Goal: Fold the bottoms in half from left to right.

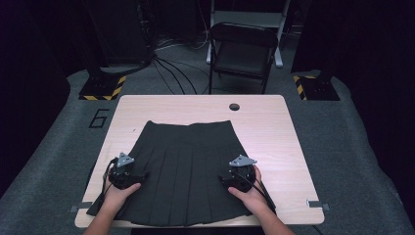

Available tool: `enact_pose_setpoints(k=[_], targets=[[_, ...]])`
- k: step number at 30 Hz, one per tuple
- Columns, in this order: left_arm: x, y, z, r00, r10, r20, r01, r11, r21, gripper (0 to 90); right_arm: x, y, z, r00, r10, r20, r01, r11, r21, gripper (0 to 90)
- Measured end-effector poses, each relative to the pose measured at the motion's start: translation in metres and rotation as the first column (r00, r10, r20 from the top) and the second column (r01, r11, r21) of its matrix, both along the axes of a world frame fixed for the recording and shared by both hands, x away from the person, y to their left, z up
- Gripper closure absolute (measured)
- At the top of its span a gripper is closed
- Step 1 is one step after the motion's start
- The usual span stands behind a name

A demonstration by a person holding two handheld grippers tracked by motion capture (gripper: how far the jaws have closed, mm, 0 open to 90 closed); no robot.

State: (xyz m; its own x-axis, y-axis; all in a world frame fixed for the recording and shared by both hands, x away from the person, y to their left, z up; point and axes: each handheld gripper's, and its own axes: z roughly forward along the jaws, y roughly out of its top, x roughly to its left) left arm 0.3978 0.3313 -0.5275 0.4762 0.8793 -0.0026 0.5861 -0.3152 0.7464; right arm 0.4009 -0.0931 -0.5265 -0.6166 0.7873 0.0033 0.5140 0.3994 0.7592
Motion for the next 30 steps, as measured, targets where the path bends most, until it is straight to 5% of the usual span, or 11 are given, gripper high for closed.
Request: enact_pose_setpoints(k=[30], targets=[[0.0003, 0.0012, 0.001, 0.9999, 0.016, -0.004, -0.016, 0.9998, -0.015, 22.9, 0.0006, -0.0009, 0.0006, 1.0, -0.004, -0.007, 0.004, 1.0, -0.002, 22.5]])
